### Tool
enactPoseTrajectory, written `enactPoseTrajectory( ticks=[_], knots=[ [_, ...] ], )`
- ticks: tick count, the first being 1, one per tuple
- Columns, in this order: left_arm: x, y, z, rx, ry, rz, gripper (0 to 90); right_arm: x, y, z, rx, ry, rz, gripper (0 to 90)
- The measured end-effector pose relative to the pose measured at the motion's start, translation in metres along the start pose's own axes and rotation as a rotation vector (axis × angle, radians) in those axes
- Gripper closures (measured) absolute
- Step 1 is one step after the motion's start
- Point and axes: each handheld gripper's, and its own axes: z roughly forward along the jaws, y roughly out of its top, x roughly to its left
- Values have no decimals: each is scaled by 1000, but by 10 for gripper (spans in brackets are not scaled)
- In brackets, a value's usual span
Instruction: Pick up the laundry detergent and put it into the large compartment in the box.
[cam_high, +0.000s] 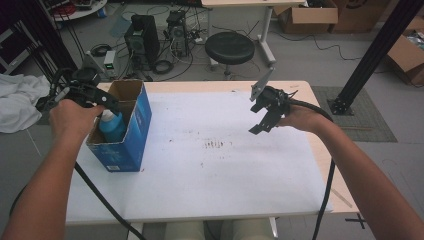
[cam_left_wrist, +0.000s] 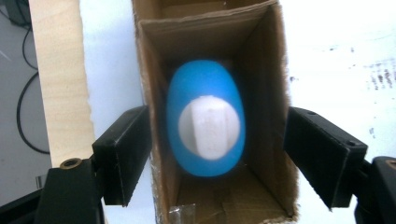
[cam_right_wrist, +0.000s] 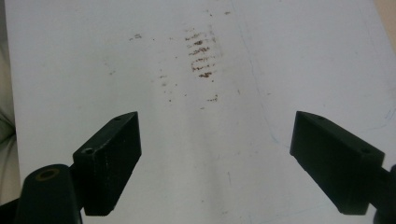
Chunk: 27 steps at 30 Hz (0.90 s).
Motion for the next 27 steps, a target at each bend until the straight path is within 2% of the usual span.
enactPoseTrajectory(
  ticks=[7, 13, 23, 27],
  knots=[
    [-8, 1, -10, -21, 2, 37, 239, 1, 1, 0, 2, 2, -5, 162],
    [-18, 3, -15, -20, -4, 78, 212, 1, 1, -1, 2, 2, -3, 162],
    [-38, 4, -19, -42, -57, 153, 194, 2, 1, -1, 6, 4, -3, 162],
    [-50, 6, -21, -63, -81, 205, 194, 2, 2, -1, 5, 7, 1, 162]
  ],
)
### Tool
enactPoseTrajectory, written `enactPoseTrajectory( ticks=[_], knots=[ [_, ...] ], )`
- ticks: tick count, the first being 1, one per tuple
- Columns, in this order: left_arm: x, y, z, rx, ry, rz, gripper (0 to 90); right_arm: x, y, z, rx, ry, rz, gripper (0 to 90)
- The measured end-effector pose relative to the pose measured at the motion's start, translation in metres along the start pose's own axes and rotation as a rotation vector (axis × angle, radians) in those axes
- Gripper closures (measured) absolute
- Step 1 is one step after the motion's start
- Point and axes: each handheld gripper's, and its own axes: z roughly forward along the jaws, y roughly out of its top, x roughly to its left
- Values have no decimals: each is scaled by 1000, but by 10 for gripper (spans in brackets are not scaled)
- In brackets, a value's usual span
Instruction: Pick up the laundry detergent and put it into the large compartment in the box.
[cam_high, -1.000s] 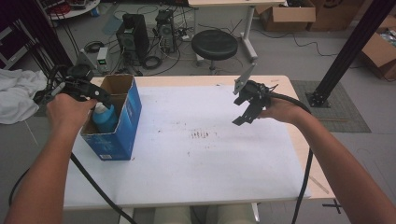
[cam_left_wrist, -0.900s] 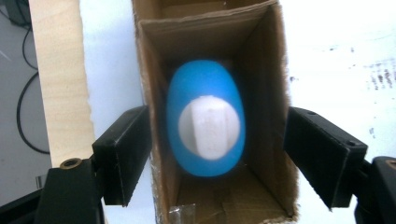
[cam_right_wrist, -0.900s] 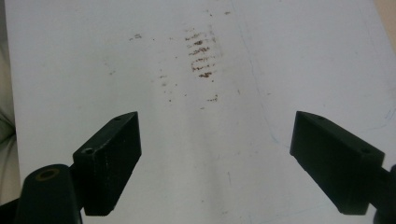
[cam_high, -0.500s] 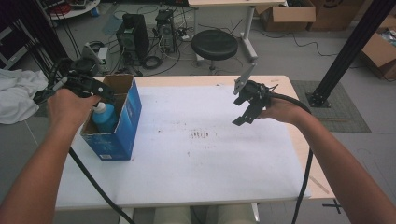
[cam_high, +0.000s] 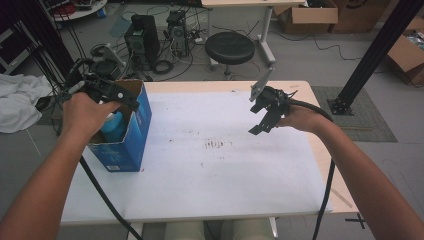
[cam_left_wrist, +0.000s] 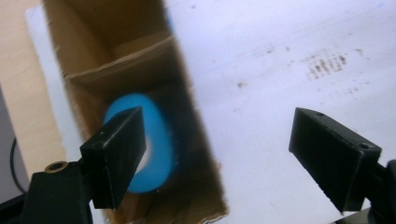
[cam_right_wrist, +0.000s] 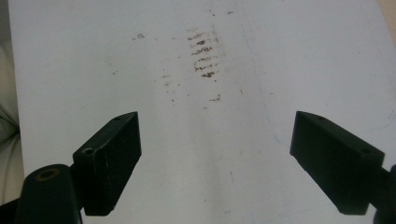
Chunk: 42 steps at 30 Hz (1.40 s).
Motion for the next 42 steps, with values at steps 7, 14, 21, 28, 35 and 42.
enactPoseTrajectory(
  ticks=[7, 14, 21, 28, 35, 42],
  knots=[
    [-24, 8, 1, -9, -27, 120, 191, 1, -1, -1, 6, -2, 3, 162],
    [-50, 13, 4, -2, -49, 228, 191, 1, -1, -1, 14, -5, 8, 161],
    [-76, 16, 11, 12, -83, 342, 190, 2, 0, 1, 18, -5, 10, 162],
    [-94, 19, 23, 48, -110, 454, 189, 2, 1, 2, 27, -3, 13, 161],
    [-108, 21, 32, 67, -121, 562, 190, 2, 0, 2, 32, -4, 24, 161],
    [-124, 28, 43, 100, -111, 657, 191, 1, 0, 2, 33, -5, 32, 160]
  ],
)
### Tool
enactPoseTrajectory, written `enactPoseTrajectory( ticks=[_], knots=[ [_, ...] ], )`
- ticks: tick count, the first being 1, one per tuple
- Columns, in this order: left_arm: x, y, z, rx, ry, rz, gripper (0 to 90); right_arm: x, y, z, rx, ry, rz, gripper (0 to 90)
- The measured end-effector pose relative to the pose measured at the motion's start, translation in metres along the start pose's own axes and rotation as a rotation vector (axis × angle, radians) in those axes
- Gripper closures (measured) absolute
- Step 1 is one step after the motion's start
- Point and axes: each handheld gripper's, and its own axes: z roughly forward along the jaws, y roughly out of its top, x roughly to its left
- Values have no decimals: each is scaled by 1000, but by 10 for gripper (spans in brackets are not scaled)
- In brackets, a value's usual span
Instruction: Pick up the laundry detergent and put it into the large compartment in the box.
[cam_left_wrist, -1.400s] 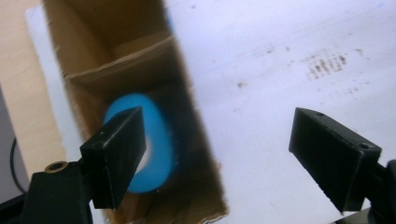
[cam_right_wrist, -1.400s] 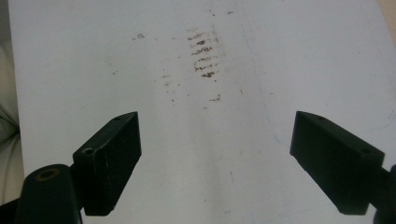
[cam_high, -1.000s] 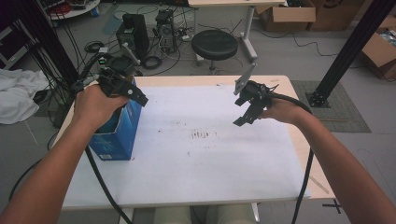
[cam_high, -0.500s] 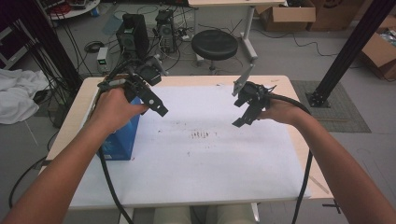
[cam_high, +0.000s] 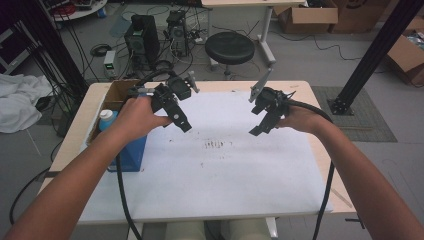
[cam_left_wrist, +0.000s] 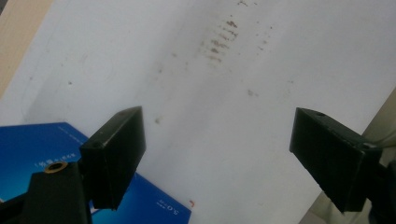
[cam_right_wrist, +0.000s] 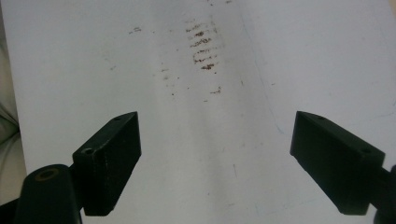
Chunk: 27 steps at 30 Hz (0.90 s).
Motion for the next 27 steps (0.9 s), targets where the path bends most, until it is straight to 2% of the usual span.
enactPoseTrajectory(
  ticks=[5, 15, 19, 27],
  knots=[
    [-2, 15, 10, 32, 10, 56, 192, -1, 1, 1, 2, 6, -1, 161],
    [-5, 37, 26, 59, 13, 150, 193, -4, 0, 1, 6, 7, 3, 160],
    [-8, 40, 31, 70, 8, 171, 194, -5, -1, 2, 11, 6, 7, 160],
    [-8, 43, 34, 70, 4, 173, 194, -5, -2, 0, 7, 4, 7, 160]
  ],
)
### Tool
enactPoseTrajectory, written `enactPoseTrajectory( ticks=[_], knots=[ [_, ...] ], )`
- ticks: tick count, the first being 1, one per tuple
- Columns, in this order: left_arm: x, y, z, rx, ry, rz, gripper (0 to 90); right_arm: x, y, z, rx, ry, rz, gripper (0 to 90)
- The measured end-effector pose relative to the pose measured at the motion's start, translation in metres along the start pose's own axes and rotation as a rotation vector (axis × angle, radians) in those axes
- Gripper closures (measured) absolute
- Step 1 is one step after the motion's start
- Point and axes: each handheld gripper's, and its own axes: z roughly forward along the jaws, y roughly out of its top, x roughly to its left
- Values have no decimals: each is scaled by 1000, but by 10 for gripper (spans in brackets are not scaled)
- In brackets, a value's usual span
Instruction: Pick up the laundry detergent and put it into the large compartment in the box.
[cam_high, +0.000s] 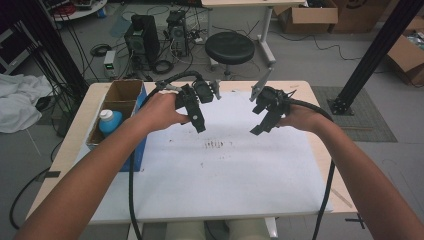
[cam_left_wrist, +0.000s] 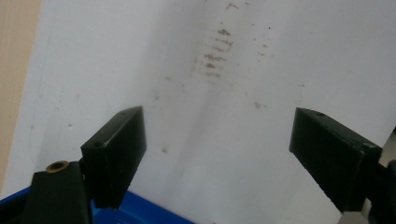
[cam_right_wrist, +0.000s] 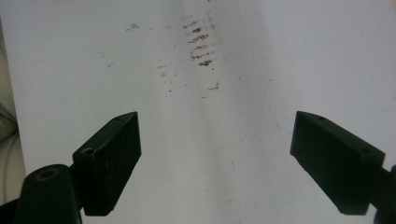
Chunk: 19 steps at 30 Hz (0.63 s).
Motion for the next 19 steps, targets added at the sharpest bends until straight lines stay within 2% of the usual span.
enactPoseTrajectory(
  ticks=[19],
  knots=[
    [0, -1, -1, -5, 0, 5, 194, 1, 0, -1, -5, 0, 3, 160]
  ],
)
